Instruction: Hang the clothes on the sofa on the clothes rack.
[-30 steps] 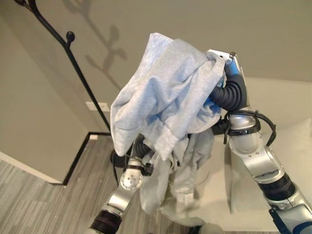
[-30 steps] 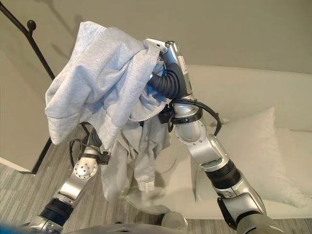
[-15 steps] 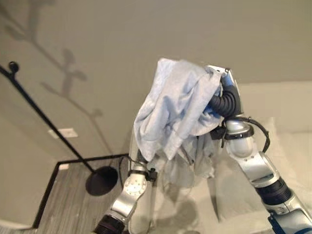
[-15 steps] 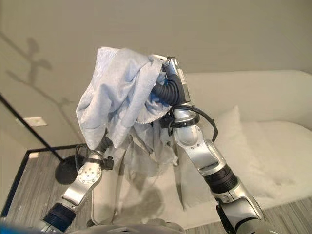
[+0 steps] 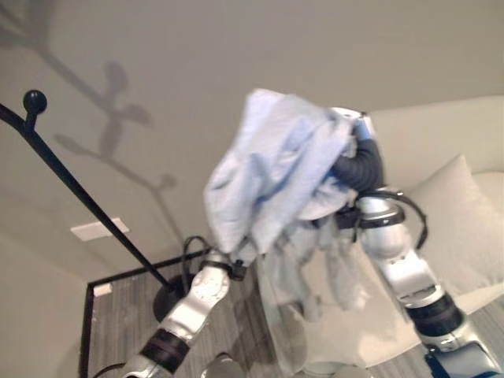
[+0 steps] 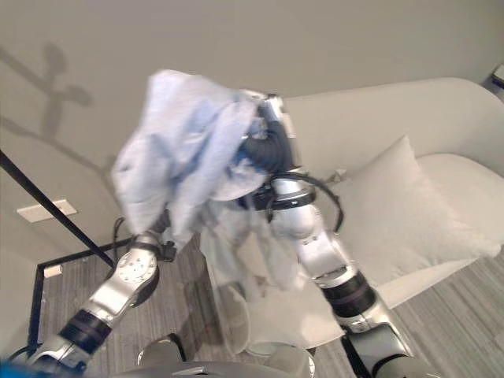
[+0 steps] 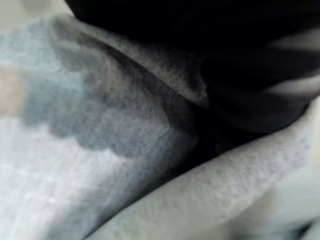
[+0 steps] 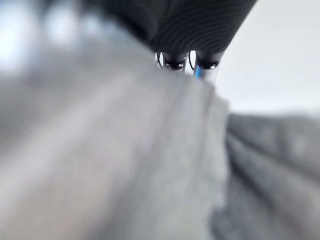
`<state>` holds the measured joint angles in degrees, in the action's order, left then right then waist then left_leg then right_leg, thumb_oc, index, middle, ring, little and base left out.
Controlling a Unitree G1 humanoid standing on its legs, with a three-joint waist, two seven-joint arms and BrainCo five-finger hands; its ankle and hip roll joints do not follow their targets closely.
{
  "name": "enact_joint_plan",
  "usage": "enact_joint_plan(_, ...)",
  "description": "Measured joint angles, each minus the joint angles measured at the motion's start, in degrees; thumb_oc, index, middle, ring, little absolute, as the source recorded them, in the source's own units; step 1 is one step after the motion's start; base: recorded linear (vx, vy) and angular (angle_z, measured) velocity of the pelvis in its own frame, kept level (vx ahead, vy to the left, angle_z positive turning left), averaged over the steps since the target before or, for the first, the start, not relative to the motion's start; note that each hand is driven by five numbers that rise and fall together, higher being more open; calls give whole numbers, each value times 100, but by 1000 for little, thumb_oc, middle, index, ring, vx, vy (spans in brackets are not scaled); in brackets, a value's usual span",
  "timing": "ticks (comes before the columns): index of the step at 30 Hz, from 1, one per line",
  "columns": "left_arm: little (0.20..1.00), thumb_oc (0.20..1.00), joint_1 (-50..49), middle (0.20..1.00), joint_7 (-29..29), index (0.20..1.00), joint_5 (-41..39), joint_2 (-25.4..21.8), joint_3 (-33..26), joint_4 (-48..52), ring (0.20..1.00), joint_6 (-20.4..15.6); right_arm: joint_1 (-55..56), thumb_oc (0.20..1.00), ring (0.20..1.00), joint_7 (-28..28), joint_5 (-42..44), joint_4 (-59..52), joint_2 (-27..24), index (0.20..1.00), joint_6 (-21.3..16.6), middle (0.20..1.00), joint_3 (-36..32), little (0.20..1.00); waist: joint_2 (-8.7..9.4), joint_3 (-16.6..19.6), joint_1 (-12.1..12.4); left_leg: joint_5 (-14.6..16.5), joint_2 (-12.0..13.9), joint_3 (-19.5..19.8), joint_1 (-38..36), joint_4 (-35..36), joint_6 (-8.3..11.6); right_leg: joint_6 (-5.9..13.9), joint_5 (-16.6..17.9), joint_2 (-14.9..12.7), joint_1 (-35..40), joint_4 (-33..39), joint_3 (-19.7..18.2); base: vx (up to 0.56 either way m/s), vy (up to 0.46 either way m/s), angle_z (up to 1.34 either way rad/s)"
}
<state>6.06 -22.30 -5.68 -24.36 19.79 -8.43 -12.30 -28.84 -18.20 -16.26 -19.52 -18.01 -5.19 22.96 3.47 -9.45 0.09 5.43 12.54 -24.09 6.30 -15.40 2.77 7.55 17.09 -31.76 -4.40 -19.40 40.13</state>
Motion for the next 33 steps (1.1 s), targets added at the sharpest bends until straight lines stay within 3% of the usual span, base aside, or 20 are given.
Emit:
enact_joint_plan(2, 200, 200, -122, 200, -57, 200, 24, -25, -104, 208, 200, -35, -313, 200, 200, 8, -18, 49, 40, 200, -6, 200, 0, 200, 76, -25, 40, 154, -228, 59, 97, -315, -177, 256, 102, -133, -78, -15, -61, 34, 360, -5)
enact_joint_plan(3, 200, 200, -118, 200, -92, 200, 40, 50, -143, 156, 200, -30, -521, 200, 200, -9, -57, 176, 46, 200, -24, 200, -21, 200, -11, -104, 45, 244, -314, 37, 49, -464, -279, 437, 156, -175, -145, -186, -258, 40, 289, -42)
enact_joint_plan(4, 200, 200, -303, 200, -130, 200, 58, 249, -199, -4, 200, 37, -414, 200, 200, 0, -127, 237, 60, 200, -23, 200, 118, 200, -162, -98, 101, 242, -257, -215, -307, 87, -338, 766, -329, -169, -321, -936, -494, 20, 170, -40)
enact_joint_plan(6, 200, 200, -440, 200, -140, 200, 90, 264, -183, 163, 200, 41, -438, 200, 200, 1, -130, 200, -122, 200, -33, 200, 163, 200, -153, -46, 72, 226, -285, -275, -543, 726, -323, 780, -1274, 181, -410, -1998, -471, -34, 144, -22)
enact_joint_plan(7, 200, 200, -584, 200, -158, 200, 141, 258, -135, 363, 200, 43, -540, 200, 200, 2, -130, 203, -231, 200, -28, 200, 163, 200, -15, -1, 89, 191, -418, -285, -654, 1175, -295, 604, -1907, 785, -310, -2388, -422, -87, 79, -18)
enact_joint_plan(8, 200, 200, -646, 200, -167, 200, 151, 184, -183, 428, 200, 41, -576, 200, 200, -1, -130, 196, -237, 200, -32, 200, 159, 200, 61, 24, 113, 149, -450, -292, -659, 1269, -275, 559, -2069, 1012, -197, -2313, -425, -71, -34, -38)
enact_joint_plan(9, 200, 200, -699, 200, -148, 200, 156, 247, -86, 417, 200, 58, -633, 200, 200, -1, -129, 196, -301, 200, -35, 200, 162, 200, 99, 68, 89, -290, -487, -516, -771, 1369, -310, 65, -2544, 1440, 194, -1473, -465, -60, -35, -43)
enact_joint_plan(10, 200, 200, -715, 200, -115, 200, 158, 243, -44, 414, 200, 58, -633, 200, 200, -6, -129, 195, -295, 200, -37, 200, 162, 200, 92, 87, 87, -352, -485, -567, -775, 1391, -242, 16, -2680, 1578, 351, -1038, -503, -37, -73, -81)
enact_joint_plan(11, 200, 200, -698, 200, -45, 200, 166, 210, -54, 421, 200, 51, -713, 200, 200, -6, -129, 194, -276, 200, -39, 200, 171, 200, 180, 144, 104, -467, -536, -740, -714, 1387, -211, -185, -2973, 1801, 497, -270, -643, -20, -34, -81)
enact_joint_plan(12, 200, 200, -648, 200, -7, 200, 177, 242, -67, 346, 200, 45, -748, 200, 200, -7, -130, 195, -285, 200, -60, 200, 169, 200, 145, 147, 120, -552, -527, -835, -663, 1365, -182, -379, -3042, 1923, 532, 11, -710, -30, -80, -76)
enact_joint_plan(15, 200, 200, -560, 200, 138, 200, 195, 358, -11, 171, 200, 74, -746, 200, 200, -10, -128, 195, -235, 200, -50, 200, 222, 200, 51, 221, -150, -772, -419, -882, -631, 1424, -164, -353, -2829, 2201, 506, 355, -931, -33, -62, -30)
enact_joint_plan(17, 200, 200, -561, 200, 166, 200, 203, 399, 19, 171, 200, 75, -753, 200, 200, -9, -127, 185, -142, 200, -71, 200, 308, 200, -2, 347, -122, -822, -386, -1027, -572, 1429, -140, -362, -2803, 2250, 344, 367, -1087, 7, -50, -34)
enact_joint_plan(21, 200, 200, -556, 200, 209, 200, 231, 451, -25, 174, 200, 75, -724, 200, 200, -3, -125, 208, -177, 200, -65, 200, 407, 200, -131, 445, -124, -948, -364, -984, -562, 1425, -243, -479, -2656, 2370, 485, 670, -1026, 42, -85, 2)
enact_joint_plan(24, 200, 200, -603, 200, 198, 200, 310, 509, -185, 173, 200, 75, -727, 200, 200, -3, -106, 233, -231, 200, -71, 200, 408, 200, -176, 513, 37, -950, -328, -995, -561, 1385, -246, -479, -2657, 2413, 534, 734, -1011, 47, -127, 2)
enact_joint_plan(29, 200, 200, -654, 200, -237, 200, 477, 435, -894, 75, 200, 78, -756, 200, 200, 9, 139, 428, -410, 200, -128, 200, 409, 200, 43, 555, 398, -958, -119, -994, -491, 762, -250, -539, -2880, 2413, 627, 674, -1090, 122, -231, -11)
enact_joint_plan(31, 200, 200, -659, 200, -413, 200, 521, 318, -1117, 58, 200, 69, -789, 200, 200, 32, 290, 572, -362, 200, -155, 200, 427, 200, 226, 555, 598, -1039, 182, -942, -262, -49, -128, -657, -3019, 2451, 731, 719, -1157, 158, -187, -21)
enact_joint_plan(33, 200, 200, -684, 200, -579, 200, 615, 195, -1263, 122, 200, 29, -882, 200, 200, 122, 396, 650, -373, 200, -227, 200, 442, 200, 383, 519, 713, -1141, 717, -934, 183, -1080, 68, -853, -2836, 2591, 1045, 1082, -1008, 96, 39, 11)
